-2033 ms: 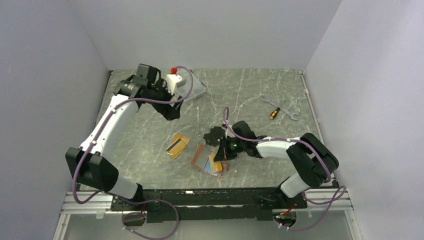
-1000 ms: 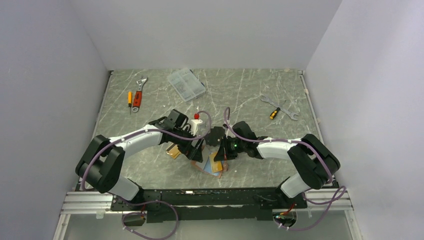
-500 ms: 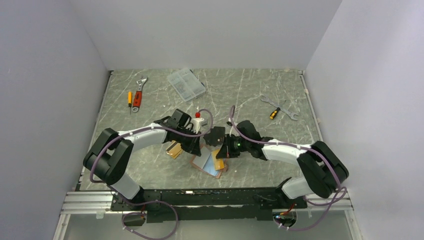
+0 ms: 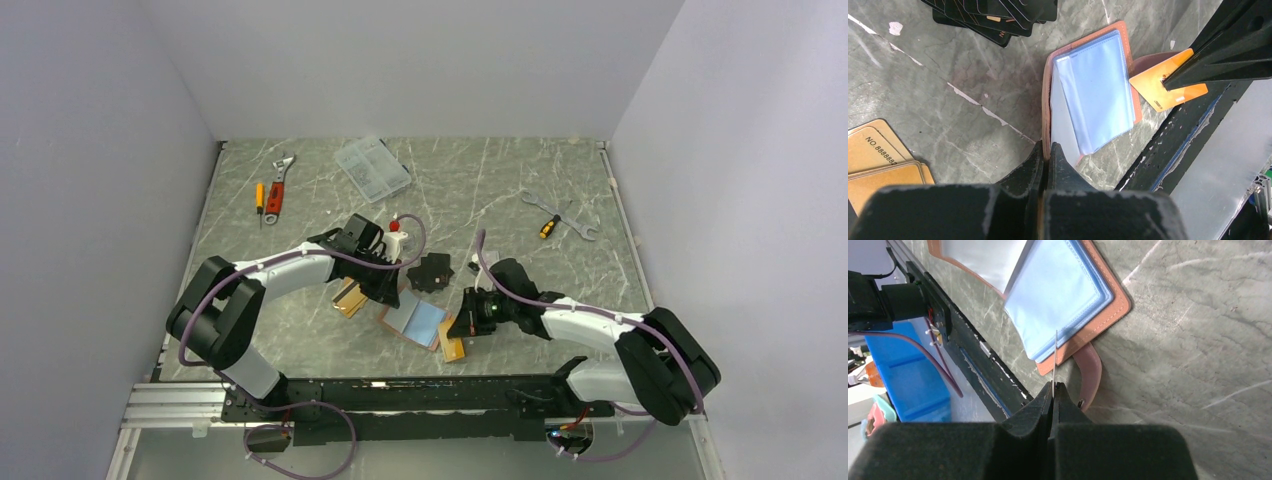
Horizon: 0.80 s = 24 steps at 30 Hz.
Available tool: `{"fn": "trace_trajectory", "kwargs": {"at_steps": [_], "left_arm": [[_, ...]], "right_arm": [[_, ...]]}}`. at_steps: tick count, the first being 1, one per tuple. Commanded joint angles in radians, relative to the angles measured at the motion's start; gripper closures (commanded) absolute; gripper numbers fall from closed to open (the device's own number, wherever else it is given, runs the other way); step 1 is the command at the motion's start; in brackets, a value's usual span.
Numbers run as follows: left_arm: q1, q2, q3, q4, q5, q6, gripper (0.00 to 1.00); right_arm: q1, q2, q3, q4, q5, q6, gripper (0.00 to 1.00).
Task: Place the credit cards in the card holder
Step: Turn over the card slot in the card holder.
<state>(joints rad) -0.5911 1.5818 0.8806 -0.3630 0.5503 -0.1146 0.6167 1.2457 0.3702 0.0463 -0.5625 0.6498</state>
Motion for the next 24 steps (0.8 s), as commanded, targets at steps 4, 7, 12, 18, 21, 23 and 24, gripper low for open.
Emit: {"fn": "trace_trajectory", "kwargs": {"at_steps": [4,7,12,18,21,23,24], "left_arm": [[0.004,-0.007,0.039,-0.017,-0.015,0.018,1.00],[0.005,-0.010,0.035,-0.016,-0.019,0.021,1.00],[0.005,-0.004,0.044,-0.023,-0.022,0.024,1.00],[0.002,-0.005,0.046,-0.022,-0.016,0.025,1.00],[0.003,-0.010,0.046,-0.024,-0.017,0.027,1.00],[0.003,-0.012,0.044,-0.024,-0.015,0.029,1.00],[0.005,-0.012,0.043,-0.023,-0.016,0.029,1.00]], "right_arm": [[-0.002,0.025,-0.007,0.049,-0.047,-0.007,1.00],[-0.001,0.044,-0.011,0.070,-0.057,-0.004,1.00],[-0.002,0.043,-0.023,0.085,-0.059,0.004,1.00],[-0.002,0.049,-0.018,0.102,-0.062,0.007,1.00],[-0.002,0.056,-0.011,0.112,-0.066,0.007,1.00],[-0.002,0.056,-0.006,0.118,-0.071,0.004,1.00],[-0.001,0.056,-0.004,0.120,-0.075,0.003,1.00]]}}
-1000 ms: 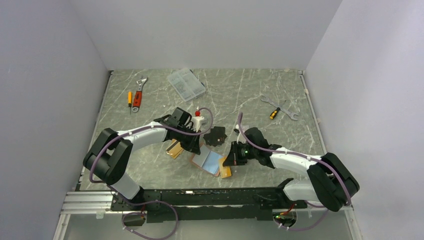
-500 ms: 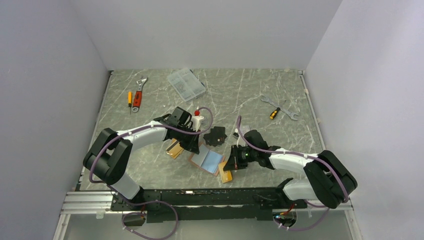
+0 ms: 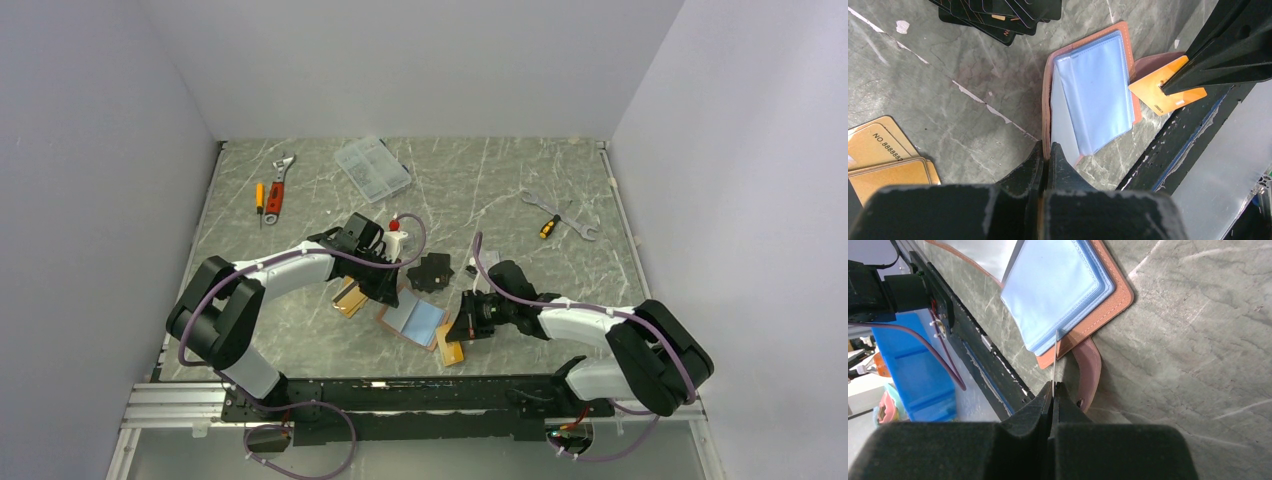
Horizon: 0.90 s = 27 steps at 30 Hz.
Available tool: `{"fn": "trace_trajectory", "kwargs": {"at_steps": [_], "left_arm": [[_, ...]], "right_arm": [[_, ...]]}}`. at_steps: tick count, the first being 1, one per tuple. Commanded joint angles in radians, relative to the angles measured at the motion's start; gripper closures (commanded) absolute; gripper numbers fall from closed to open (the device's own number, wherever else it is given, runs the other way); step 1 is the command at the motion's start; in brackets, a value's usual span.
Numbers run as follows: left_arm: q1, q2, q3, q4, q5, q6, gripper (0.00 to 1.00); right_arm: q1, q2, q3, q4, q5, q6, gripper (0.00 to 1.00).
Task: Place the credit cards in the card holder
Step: Turn over the card slot in the card holder.
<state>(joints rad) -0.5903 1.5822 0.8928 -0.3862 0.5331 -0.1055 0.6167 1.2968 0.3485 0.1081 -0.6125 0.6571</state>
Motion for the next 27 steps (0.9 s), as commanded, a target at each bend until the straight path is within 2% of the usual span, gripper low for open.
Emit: {"fn": "trace_trajectory", "kwargs": {"at_steps": [1,27], "left_arm": [[0.003,-0.014,0.031,-0.001,0.001,0.021,1.00],[0.003,-0.022,0.039,-0.008,0.019,0.030,1.00]], "right_arm": [[-0.001,0.007,0.021,0.058,-0.023,-0.006,1.00],[-0.002,0.064,0.092,0.066,-0.046,-0.031,1.00]]}}
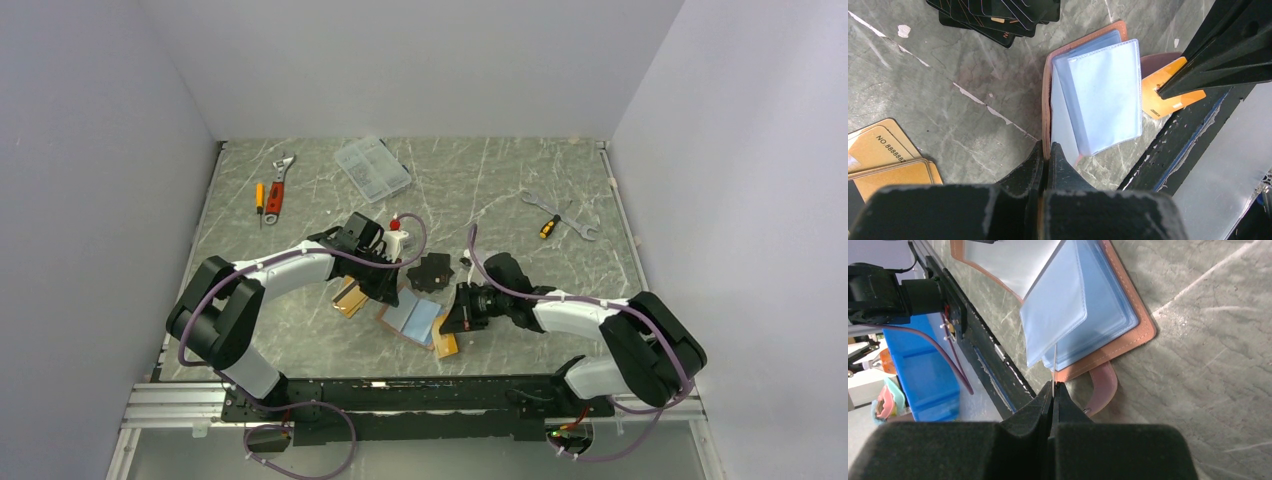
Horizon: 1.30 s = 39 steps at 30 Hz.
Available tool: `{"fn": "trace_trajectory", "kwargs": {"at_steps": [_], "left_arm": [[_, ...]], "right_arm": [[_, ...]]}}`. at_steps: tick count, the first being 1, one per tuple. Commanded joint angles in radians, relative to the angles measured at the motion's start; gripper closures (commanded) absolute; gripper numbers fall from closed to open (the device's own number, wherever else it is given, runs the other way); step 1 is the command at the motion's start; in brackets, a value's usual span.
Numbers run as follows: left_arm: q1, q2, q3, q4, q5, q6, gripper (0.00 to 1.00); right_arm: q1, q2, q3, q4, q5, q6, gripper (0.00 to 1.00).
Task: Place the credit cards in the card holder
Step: Turn over the card slot in the card holder.
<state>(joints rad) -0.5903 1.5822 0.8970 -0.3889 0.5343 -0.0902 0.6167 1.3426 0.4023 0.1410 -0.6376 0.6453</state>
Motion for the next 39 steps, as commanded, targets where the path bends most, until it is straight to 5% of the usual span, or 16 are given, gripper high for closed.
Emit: {"fn": "trace_trajectory", "kwargs": {"at_steps": [1,6,15,39], "left_arm": [[0.001,-0.021,0.037,-0.007,0.018,0.015,1.00],[0.002,-0.022,0.048,-0.015,0.025,0.014,0.98],[0.040,-0.028,0.036,0.012,0.155,-0.051,0.60],[0.112,0.022,0.036,0.005,0.225,-0.061,0.60]], "right_arm": [[-0.002,0.025,0.042,0.037,-0.023,-0.018,1.00],[-0.003,0.029,0.061,0.052,-0.036,-0.012,1.00],[-0.002,0.063,0.167,0.047,-0.063,-0.027,1.00],[0.000,0.285,0.260,0.190,-0.115,0.020,1.00]]}}
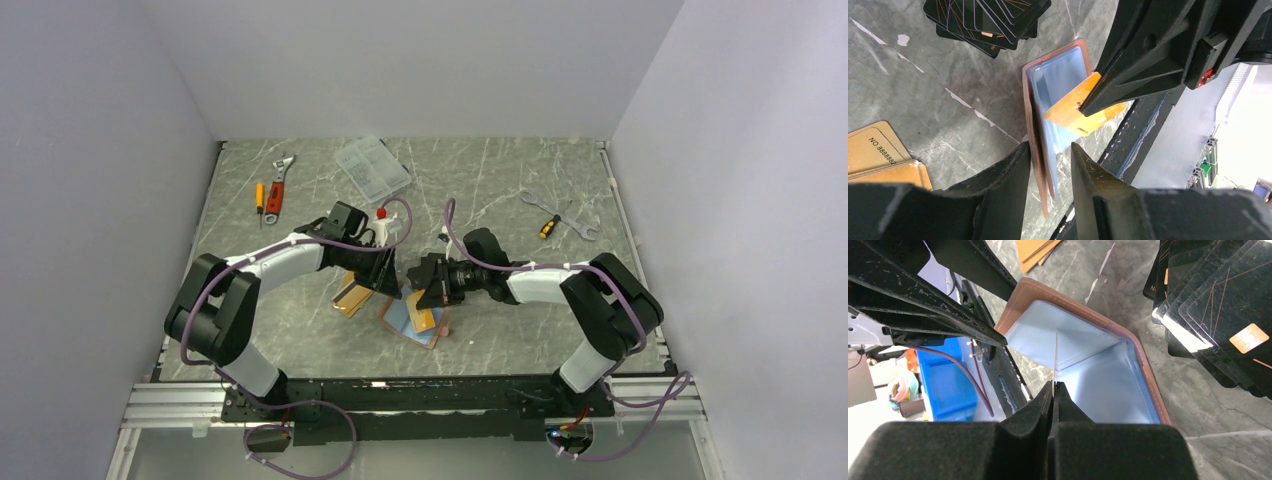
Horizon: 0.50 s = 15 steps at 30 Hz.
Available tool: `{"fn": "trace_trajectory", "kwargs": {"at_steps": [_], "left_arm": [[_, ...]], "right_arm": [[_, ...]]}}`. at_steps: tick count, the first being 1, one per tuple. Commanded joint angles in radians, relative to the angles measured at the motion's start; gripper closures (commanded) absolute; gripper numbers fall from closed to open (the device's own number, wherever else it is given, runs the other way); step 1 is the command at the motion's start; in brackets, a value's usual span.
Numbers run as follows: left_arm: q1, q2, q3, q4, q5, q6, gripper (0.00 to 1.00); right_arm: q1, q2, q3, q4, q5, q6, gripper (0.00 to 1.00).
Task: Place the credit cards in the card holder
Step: Turn over the card slot in the card holder.
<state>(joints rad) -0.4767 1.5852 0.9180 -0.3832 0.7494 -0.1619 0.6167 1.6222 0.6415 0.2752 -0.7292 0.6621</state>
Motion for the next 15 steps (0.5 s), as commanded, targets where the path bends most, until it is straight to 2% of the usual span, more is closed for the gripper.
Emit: {"fn": "trace_trajectory", "kwargs": {"at_steps": [1,5,9,11,15], "left_arm": [[-0.002,0.025,0.016,-0.001,-0.002,0.013,0.61],[-0.013,0.056,0.020,-0.009,-0.078,0.010,0.70],[-0.023,0.092,0.023,-0.026,-0.149,-0.004,0.92],[-0.022,0.093,0.000,-0.010,-0.170,-0.029,1.00],[-0.020,0.110,-0.031,0.022,-0.133,-0.103,1.00]], "right_arm": [[0.000,0.005,0.018,0.054,-0.021,0.002,1.00],[0.000,0.014,0.005,0.058,-0.024,0.008,1.00],[-0.001,-0.017,-0.019,0.041,-0.025,0.004,1.00],[-0.001,-0.043,-0.038,0.020,-0.021,-0.002,1.00],[0.001,-0.074,-0.064,0.002,-0.035,0.000,1.00]]}}
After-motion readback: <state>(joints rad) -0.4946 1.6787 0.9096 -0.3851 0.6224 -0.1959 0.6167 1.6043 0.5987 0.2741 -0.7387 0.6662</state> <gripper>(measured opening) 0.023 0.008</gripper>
